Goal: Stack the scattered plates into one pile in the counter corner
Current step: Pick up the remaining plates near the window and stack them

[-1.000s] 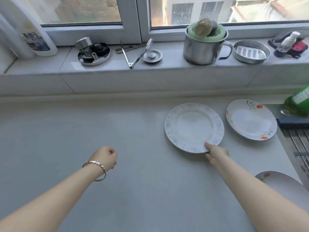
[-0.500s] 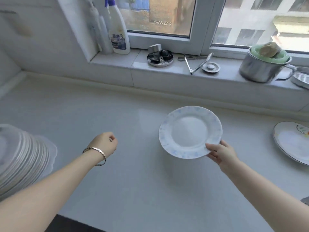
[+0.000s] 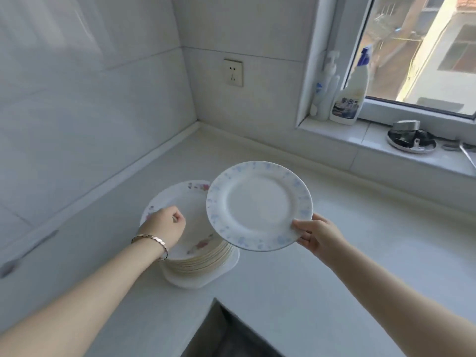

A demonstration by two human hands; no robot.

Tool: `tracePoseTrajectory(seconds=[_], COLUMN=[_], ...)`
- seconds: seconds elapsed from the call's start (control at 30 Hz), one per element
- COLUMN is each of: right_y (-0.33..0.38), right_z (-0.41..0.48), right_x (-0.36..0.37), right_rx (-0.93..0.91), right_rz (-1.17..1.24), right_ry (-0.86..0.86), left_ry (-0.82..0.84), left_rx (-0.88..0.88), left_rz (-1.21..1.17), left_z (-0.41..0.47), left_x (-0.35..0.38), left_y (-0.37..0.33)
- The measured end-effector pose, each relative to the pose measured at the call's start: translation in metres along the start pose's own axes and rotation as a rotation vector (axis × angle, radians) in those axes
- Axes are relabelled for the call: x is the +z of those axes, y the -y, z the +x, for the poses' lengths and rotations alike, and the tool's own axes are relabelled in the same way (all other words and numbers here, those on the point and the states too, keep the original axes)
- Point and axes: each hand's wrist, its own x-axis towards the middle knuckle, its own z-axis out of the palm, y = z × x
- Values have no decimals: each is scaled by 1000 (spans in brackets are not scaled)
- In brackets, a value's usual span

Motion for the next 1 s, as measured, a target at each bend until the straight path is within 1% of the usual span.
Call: tracePoseTrajectory(seconds=[0.1, 0.23, 0.33, 0.47, 0.53, 0.63, 0.77, 0.83, 1.0], right_y=[-17, -37, -44, -48, -51, -56, -60, -60, -59], right_z=[13, 27, 34, 38, 38, 37, 38, 39, 39], right_x=[58, 109, 128, 138, 142, 145, 146, 146, 147], right_rx=[49, 104, 115, 94, 31, -91, -166, -172, -143], right_rz=[-63, -141, -195, -244, -346, -611, -917, -1008, -1094], right_ry=[31, 23, 2, -11, -33, -105, -141, -152, -164], left_ry=[-22, -4, -2, 4, 9, -2, -11, -5, -6], left_rx=[-77, -146, -172, -153, -144, -139, -135, -135, -137], left_rz=[-12, -32, -67, -83, -90, -96, -98, -91, -92], left_z=[10, 19, 27, 35, 40, 48, 56, 58, 64], left_x=[-20, -31, -35, -37, -38, -39, -39, -38, -39], left_y=[44, 82, 95, 96, 95, 92, 89, 88, 86])
